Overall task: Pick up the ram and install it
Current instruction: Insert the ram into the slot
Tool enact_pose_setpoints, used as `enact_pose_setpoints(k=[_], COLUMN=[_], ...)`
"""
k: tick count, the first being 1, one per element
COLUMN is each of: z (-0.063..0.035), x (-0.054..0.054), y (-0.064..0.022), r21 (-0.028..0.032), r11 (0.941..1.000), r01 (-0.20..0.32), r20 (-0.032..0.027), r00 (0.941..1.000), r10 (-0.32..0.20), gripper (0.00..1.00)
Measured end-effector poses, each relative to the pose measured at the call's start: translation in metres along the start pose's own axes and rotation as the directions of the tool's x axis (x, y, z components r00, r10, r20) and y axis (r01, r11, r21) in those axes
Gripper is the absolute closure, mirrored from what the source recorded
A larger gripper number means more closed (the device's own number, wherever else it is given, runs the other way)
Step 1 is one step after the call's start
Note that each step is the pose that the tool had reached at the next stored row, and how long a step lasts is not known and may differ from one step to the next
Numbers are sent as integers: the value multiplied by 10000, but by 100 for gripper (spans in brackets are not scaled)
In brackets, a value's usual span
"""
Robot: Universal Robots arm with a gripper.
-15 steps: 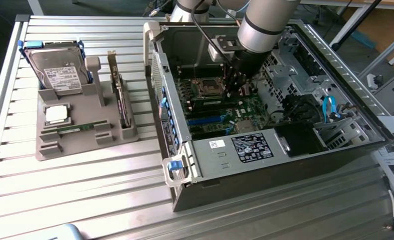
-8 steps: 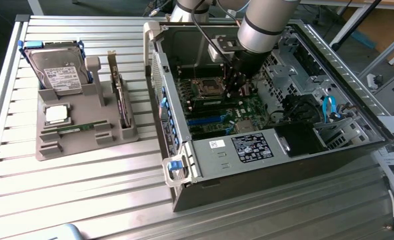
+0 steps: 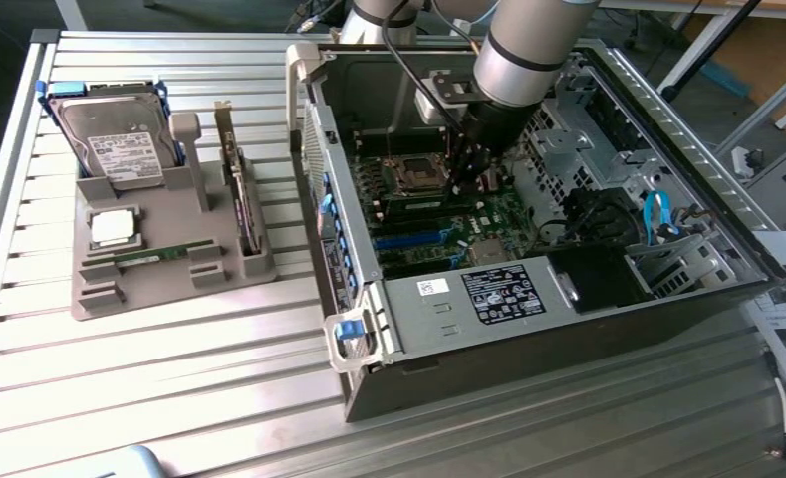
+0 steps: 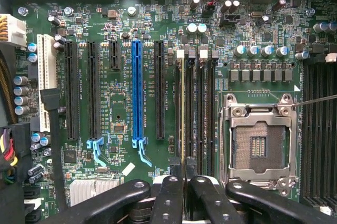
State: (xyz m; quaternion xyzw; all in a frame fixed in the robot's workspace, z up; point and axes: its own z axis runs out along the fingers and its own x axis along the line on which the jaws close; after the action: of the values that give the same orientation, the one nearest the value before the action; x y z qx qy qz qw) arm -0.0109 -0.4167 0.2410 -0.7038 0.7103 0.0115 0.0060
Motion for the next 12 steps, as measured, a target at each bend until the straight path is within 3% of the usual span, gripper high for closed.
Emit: enact_pose_setpoints(k=[12], z=[17], x=[-3], y=[0], r21=[1], r11=[10000], r01=[0], r20=[1], r00=[10000], r10=[0], gripper=[88])
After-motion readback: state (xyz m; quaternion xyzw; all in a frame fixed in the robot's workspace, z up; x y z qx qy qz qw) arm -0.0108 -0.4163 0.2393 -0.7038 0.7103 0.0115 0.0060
